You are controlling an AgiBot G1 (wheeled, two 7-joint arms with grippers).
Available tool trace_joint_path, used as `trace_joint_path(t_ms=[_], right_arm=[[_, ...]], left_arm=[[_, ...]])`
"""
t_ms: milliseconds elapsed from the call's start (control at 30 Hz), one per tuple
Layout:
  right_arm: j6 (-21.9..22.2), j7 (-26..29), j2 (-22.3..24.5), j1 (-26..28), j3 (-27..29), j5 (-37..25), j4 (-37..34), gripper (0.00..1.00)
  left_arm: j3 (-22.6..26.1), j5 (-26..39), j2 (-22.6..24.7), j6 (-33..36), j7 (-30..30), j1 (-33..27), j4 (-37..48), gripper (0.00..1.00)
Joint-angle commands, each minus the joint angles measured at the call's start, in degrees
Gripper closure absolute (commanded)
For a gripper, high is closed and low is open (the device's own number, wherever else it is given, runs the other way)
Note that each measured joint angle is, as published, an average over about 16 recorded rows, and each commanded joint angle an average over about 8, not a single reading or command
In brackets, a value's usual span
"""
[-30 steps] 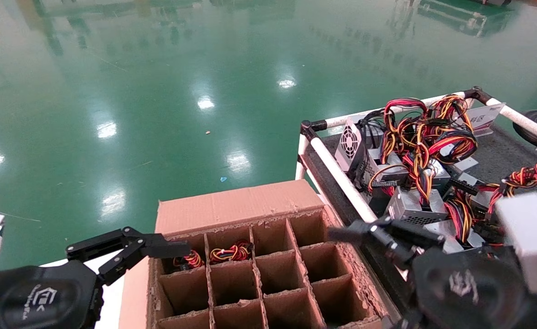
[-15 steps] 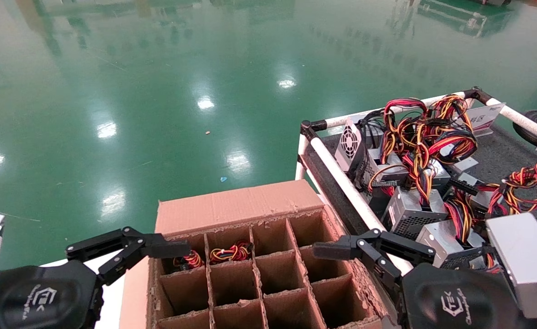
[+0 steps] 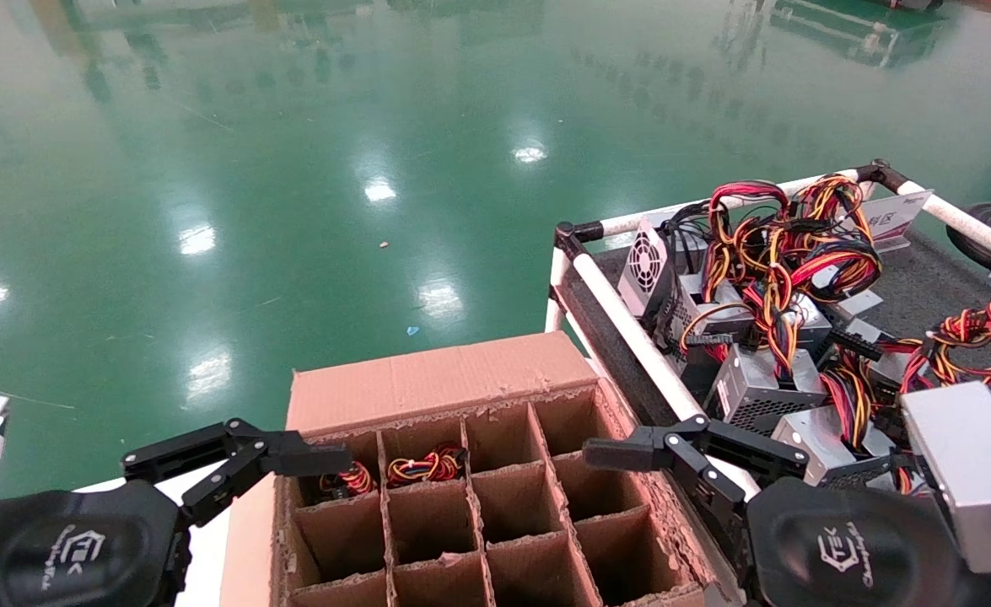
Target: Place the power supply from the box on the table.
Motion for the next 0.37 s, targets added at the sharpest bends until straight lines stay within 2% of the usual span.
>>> trace_joint_path(t_ms=[33,367], right_arm=[[0.0,0.0,0.0,0.0,0.0,0.0,-0.1,0.0],[0.0,0.0,0.0,0.1,0.0,0.1,-0.3,0.0]], left_arm=[[0.0,0.0,0.0,0.0,0.0,0.0,0.0,0.0],[0.0,0.0,0.0,0.0,0.0,0.0,0.0,0.0]])
